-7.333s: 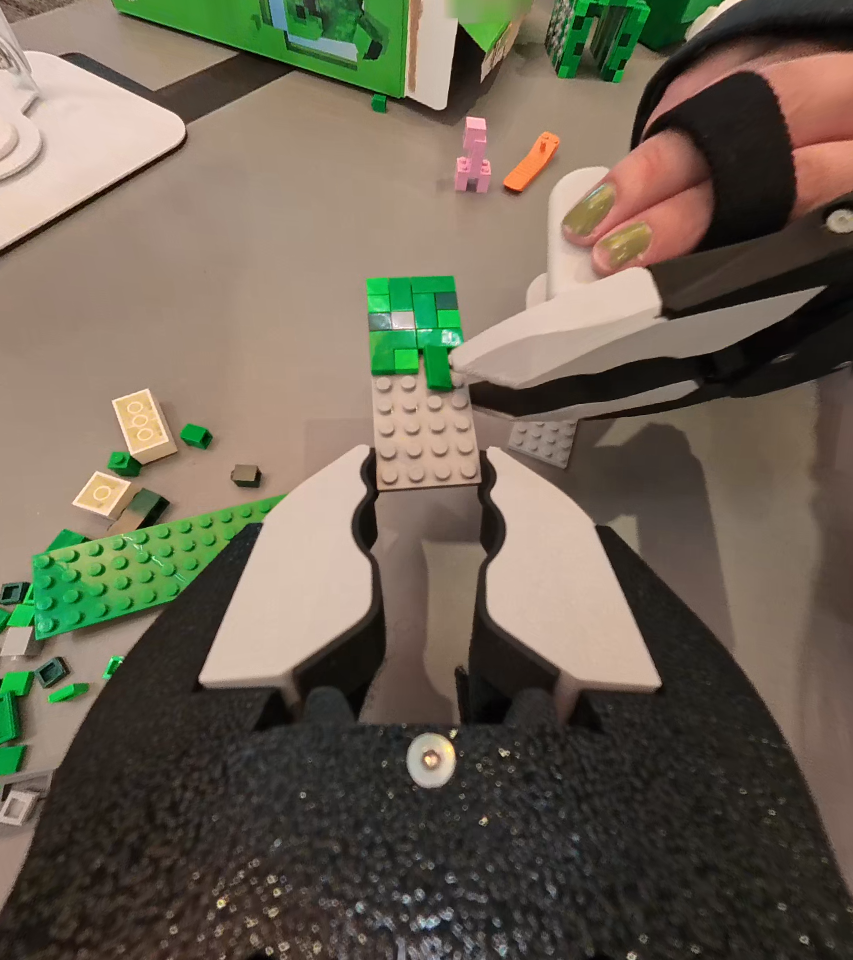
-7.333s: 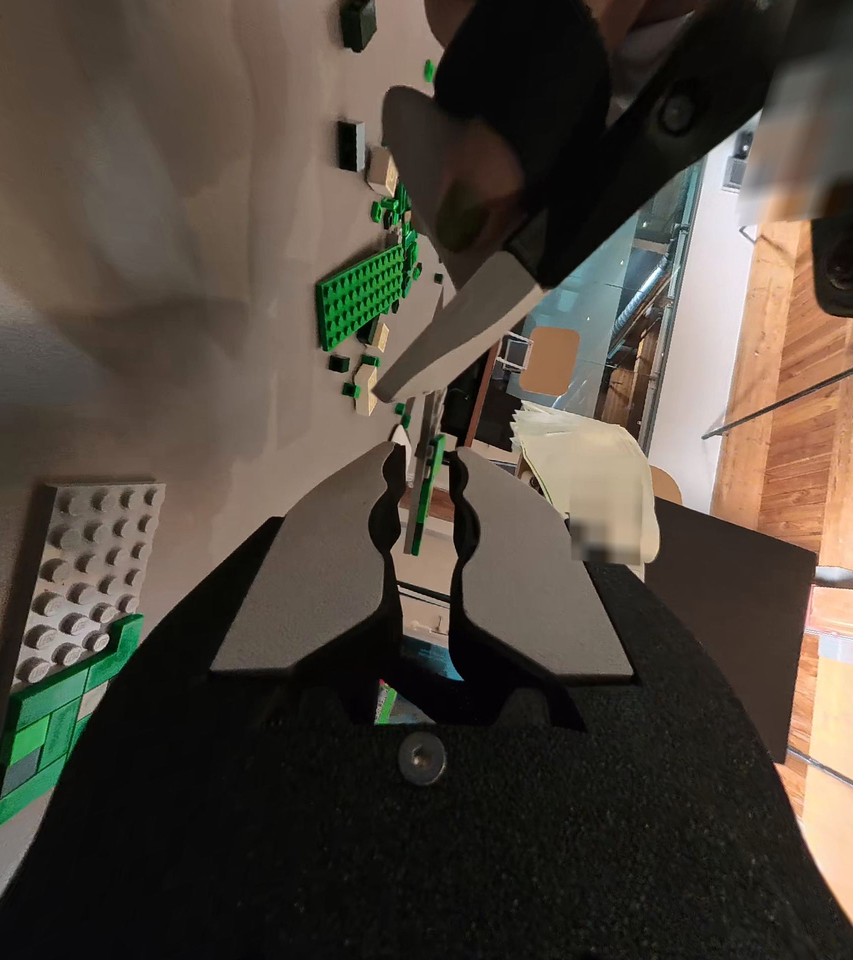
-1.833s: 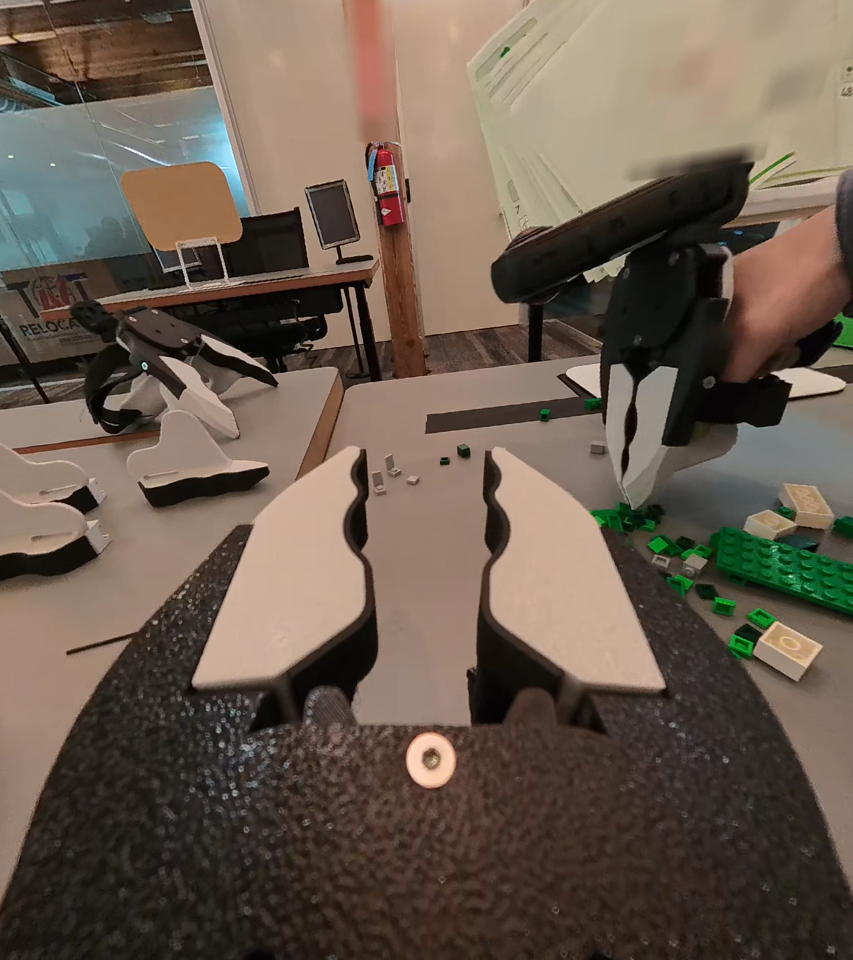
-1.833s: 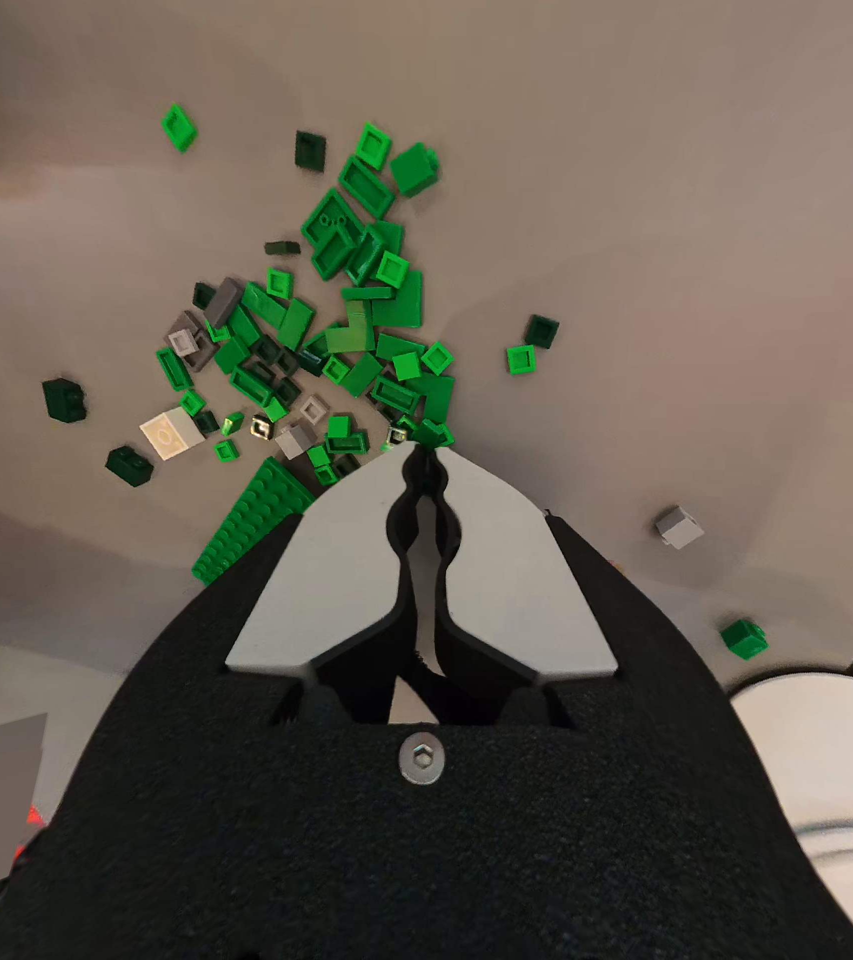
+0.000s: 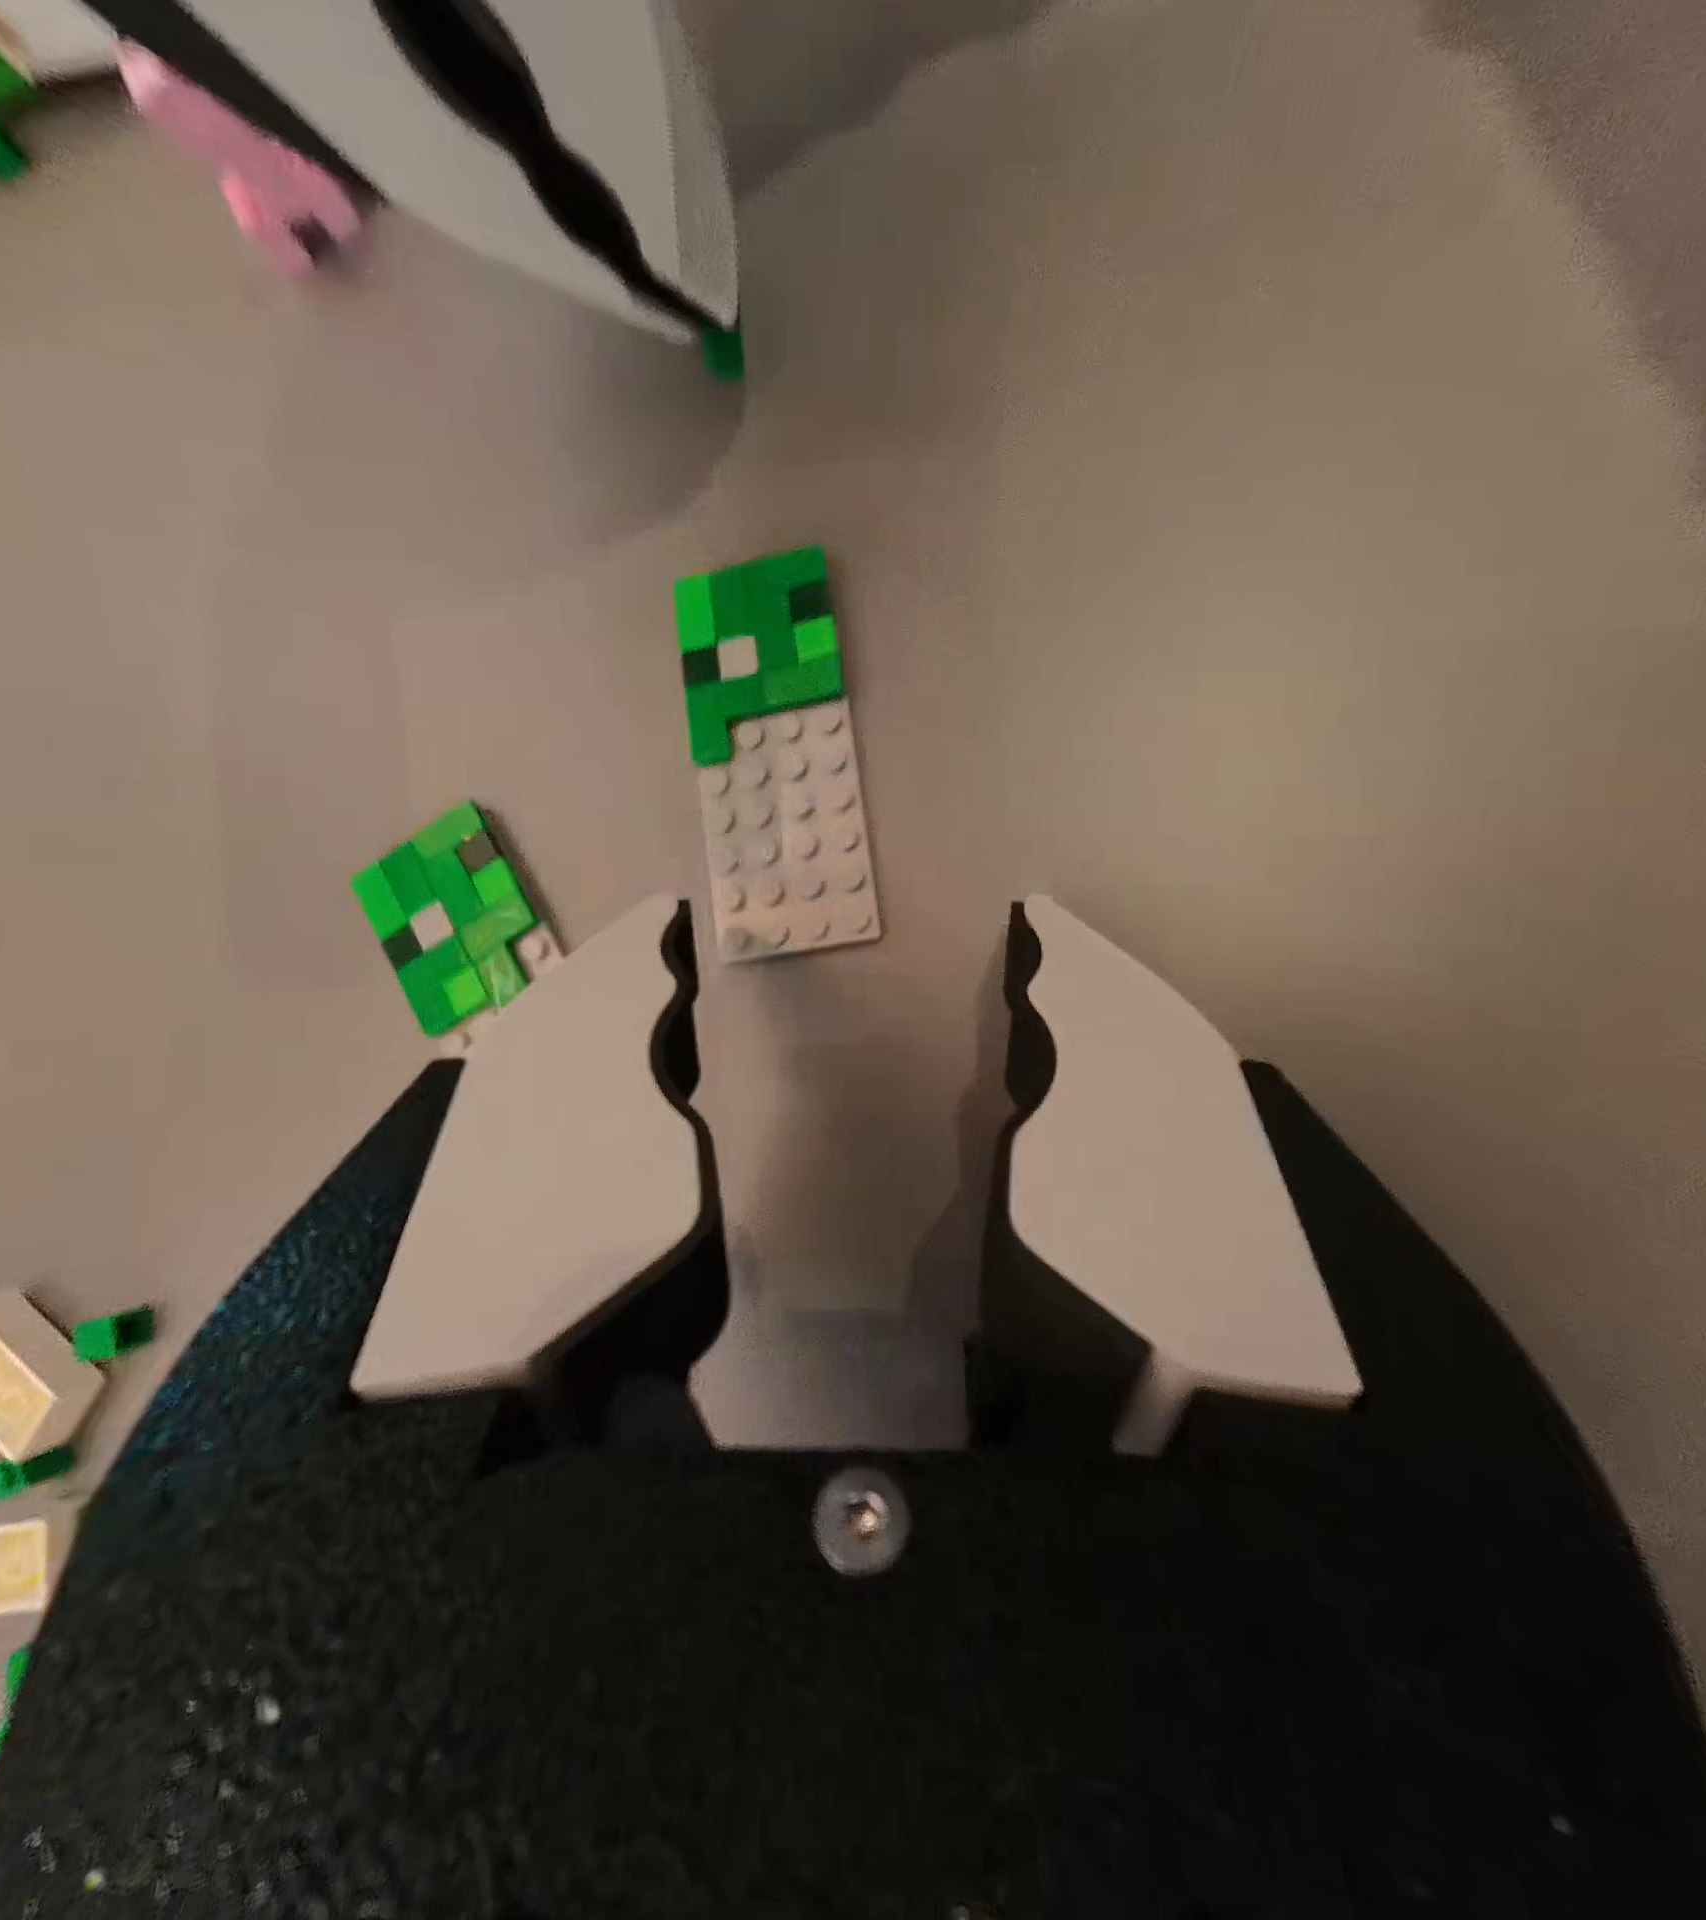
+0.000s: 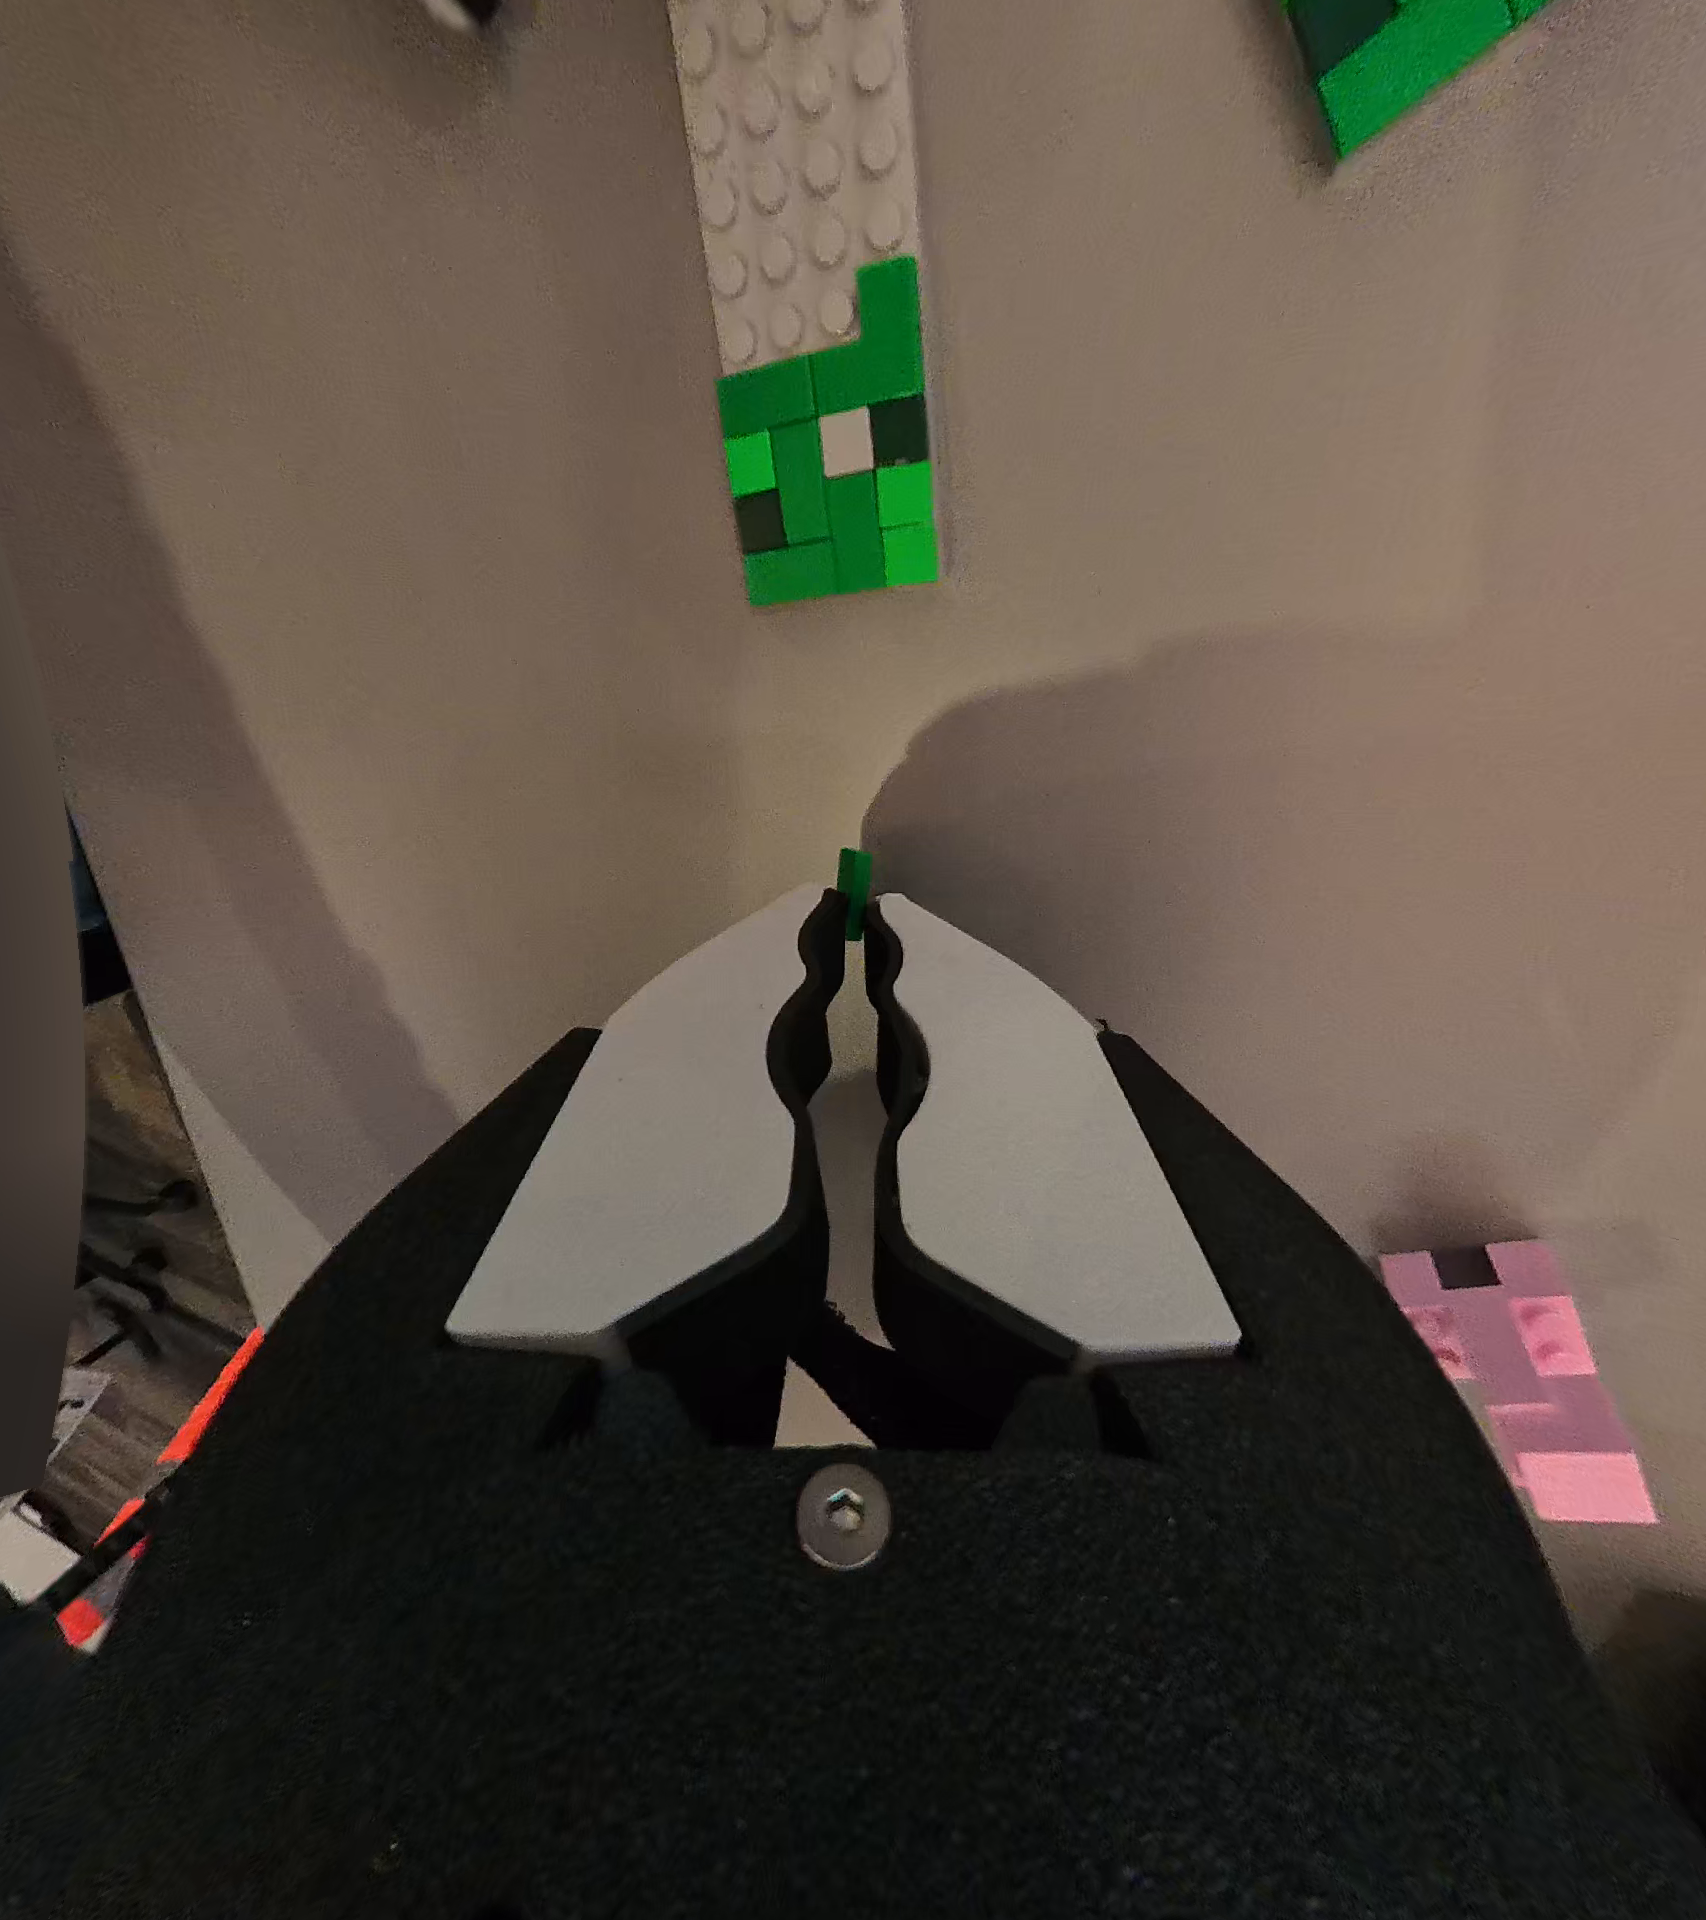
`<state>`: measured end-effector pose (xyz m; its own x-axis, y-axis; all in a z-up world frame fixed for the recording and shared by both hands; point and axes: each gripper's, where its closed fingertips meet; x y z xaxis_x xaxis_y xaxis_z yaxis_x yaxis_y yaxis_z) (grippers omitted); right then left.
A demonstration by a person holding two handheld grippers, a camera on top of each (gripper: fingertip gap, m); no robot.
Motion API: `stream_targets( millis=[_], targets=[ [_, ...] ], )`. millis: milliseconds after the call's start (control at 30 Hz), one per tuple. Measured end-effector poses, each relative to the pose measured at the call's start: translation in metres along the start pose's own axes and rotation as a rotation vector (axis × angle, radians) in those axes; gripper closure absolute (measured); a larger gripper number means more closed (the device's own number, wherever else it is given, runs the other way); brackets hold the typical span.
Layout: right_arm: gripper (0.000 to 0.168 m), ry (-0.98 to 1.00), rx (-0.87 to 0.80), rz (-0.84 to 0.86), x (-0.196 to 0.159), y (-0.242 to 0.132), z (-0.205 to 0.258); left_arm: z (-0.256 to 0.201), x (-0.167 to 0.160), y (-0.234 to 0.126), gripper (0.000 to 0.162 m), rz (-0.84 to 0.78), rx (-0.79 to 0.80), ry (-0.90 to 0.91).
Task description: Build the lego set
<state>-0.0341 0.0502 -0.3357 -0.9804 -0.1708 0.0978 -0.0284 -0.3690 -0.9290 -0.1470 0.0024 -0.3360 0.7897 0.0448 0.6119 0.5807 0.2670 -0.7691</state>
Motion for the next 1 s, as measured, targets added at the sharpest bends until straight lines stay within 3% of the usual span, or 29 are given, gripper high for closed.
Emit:
stream_targets(
  millis=[200,567,733,1000],
  targets=[
    [0.157,-0.051,-0.048,-0.009,-0.003,-0.001,-0.015,0.01,-0.011,0.002,0.107,0.003,-0.053,-0.034],
    [0.155,-0.206,-0.405,-0.185,0.0,-0.007,-0.011,0.009,-0.004,0.008,0.116,-0.029,-0.105,-0.039],
    [0.156,-0.181,-0.451,-0.237,0.002,-0.006,-0.012,0.006,-0.002,0.01,0.129,-0.051,-0.128,-0.086],
    [0.156,-0.165,-0.476,-0.353,0.018,-0.012,-0.002,-0.001,-0.003,-0.01,0.131,-0.163,-0.056,-0.119]
  ],
)
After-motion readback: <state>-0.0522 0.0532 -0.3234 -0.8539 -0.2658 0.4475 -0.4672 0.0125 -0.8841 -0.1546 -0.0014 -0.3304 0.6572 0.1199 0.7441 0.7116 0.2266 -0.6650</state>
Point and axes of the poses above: each gripper's, where its closed fingertips meet, y out along the fingers, x out of its top, z = x × y across the jaws, and after that the axes turned 2 degrees about z, right-handed
